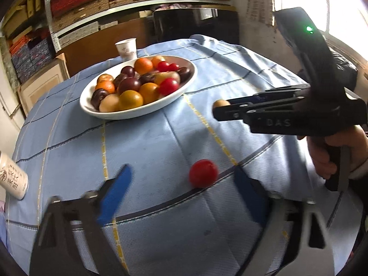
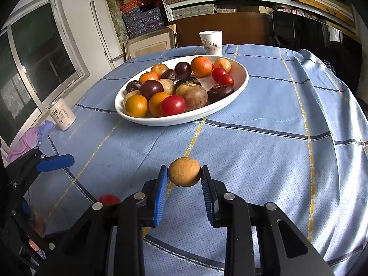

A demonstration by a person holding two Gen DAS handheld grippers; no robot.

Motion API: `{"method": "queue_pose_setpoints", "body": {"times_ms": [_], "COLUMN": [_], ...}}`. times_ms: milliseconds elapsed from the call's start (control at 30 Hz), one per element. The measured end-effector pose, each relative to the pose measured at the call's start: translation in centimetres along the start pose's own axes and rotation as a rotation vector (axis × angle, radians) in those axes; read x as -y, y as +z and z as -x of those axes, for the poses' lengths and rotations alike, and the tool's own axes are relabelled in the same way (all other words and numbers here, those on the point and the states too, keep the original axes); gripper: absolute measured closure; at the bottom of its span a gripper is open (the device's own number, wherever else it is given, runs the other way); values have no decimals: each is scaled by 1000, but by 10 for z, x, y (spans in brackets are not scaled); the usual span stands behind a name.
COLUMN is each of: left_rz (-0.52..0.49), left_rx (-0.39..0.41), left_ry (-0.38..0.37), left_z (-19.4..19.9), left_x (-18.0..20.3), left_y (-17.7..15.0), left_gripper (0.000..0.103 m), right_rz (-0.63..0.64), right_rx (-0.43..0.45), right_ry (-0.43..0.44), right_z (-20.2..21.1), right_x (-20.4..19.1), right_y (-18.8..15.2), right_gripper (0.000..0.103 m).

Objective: Organize fruits
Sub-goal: 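Grasp the last red tomato with the left tool while the right tool holds the tan fruit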

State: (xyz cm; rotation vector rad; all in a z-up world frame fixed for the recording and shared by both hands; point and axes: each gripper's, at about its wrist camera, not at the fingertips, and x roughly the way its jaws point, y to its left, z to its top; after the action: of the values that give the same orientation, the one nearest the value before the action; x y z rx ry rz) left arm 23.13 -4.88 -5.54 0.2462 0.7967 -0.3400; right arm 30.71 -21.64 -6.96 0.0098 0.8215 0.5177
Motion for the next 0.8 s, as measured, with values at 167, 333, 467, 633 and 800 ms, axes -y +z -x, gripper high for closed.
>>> {"method": "queue_pose_setpoints", "body": {"times_ms": [167,333,467,633,800], "left_rz": [9,0,-5,14,43], "left_rx": [-41,-69,-89,-129,-148], "left_ry": [-1,-32,-57,-90,-100], "left_z": [-10,-17,-22,-32,-38], "left_x": [-1,2,8,12,9], "left_y": [1,3,4,7,8], "left_gripper": [34,34,34,34,36], "right_rz": [10,19,28,29,31], "right_rx": [4,5,-2,-3,-4], "right_ry": [-5,-10,-17,-20,-23], "right_z": [2,2,0,0,-1], "right_x": [-2,-4,-5,-6,-6], "right_y": [-1,0,-1,-1,-1], "right_gripper": [73,73,73,73,73]}}
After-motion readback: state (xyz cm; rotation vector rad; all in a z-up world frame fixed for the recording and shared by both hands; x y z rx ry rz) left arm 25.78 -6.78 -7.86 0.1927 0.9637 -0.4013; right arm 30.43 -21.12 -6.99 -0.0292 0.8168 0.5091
